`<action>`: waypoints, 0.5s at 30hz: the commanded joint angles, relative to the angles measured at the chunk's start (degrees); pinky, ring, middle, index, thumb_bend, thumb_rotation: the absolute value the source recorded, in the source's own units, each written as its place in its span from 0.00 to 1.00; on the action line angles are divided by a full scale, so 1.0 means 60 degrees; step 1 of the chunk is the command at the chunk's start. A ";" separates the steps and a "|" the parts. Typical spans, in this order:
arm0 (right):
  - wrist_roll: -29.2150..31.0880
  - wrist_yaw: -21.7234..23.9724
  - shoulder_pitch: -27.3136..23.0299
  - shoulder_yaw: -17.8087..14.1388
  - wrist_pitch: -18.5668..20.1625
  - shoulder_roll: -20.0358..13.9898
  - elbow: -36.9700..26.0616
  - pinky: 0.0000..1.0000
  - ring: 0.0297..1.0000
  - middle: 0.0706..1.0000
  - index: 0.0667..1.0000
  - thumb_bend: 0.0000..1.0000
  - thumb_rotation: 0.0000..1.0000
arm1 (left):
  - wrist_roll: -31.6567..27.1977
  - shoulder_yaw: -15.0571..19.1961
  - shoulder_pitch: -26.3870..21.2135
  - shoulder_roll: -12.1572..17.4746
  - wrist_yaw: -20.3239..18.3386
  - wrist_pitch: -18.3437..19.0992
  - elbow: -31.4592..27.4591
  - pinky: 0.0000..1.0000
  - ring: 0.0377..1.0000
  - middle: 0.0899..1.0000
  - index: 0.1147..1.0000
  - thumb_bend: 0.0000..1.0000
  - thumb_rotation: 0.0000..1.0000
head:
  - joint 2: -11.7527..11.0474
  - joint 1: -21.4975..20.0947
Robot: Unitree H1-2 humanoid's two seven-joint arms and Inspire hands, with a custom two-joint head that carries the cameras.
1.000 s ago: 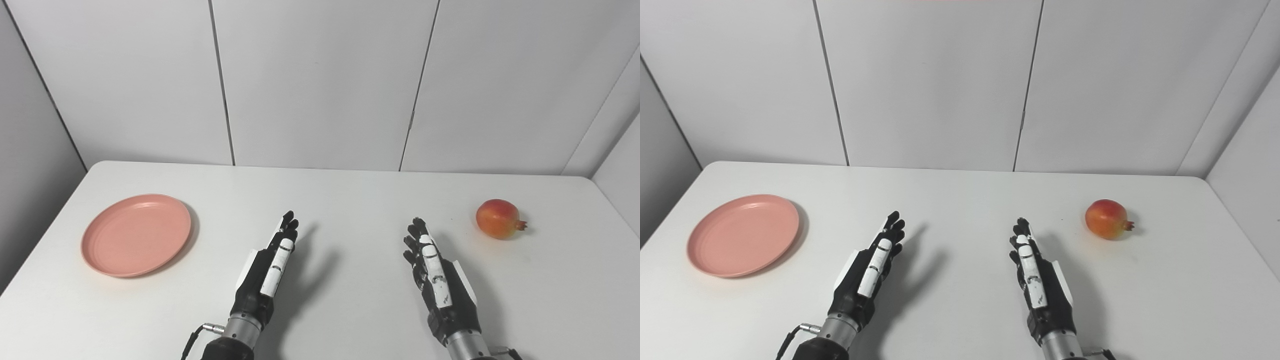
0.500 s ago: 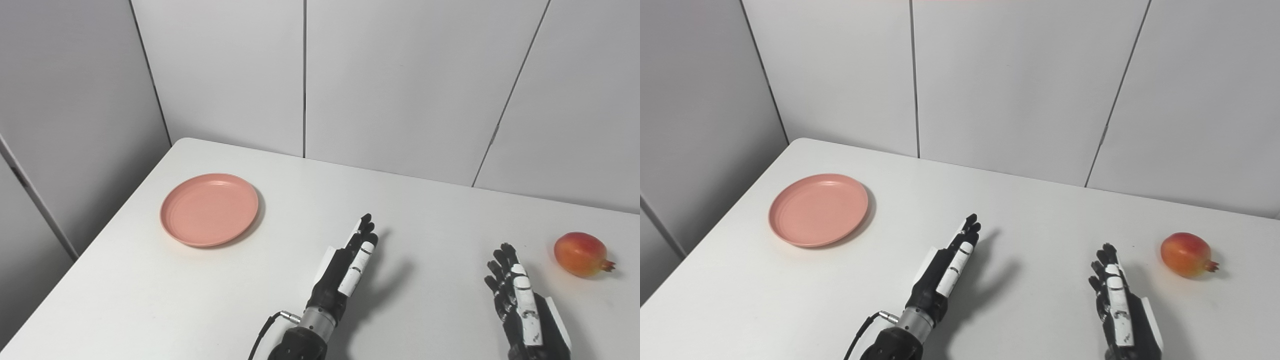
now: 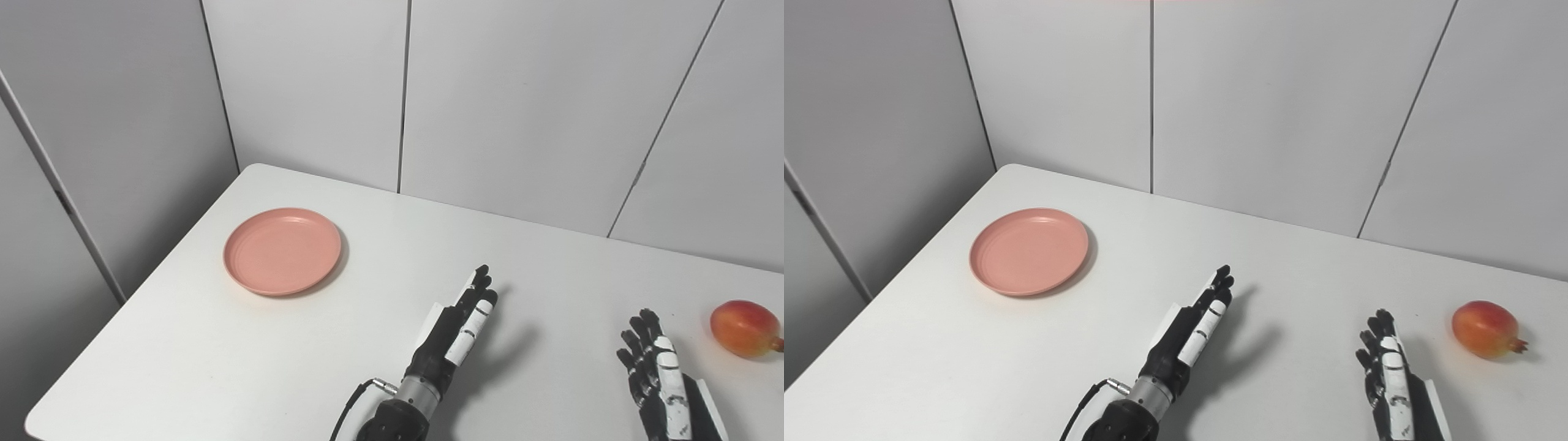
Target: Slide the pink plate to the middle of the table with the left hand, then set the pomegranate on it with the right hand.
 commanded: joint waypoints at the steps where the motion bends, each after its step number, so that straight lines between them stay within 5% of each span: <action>1: 0.0056 0.0063 -0.0187 -0.0024 -0.0442 -0.0029 -0.0273 1.00 1.00 1.00 1.00 0.19 1.00 | 0.0075 -0.0196 -0.0219 -0.0201 -0.0089 -0.0032 0.0054 1.00 1.00 1.00 1.00 0.48 1.00 | 0.0012 0.0028; 15: -0.0010 -0.0036 -0.0219 0.0062 -0.0317 0.0066 -0.0362 1.00 1.00 1.00 1.00 0.15 1.00 | 0.0213 -0.0129 -0.0242 -0.0046 -0.0104 -0.0111 -0.0032 1.00 1.00 1.00 1.00 0.52 1.00 | -0.0070 0.0028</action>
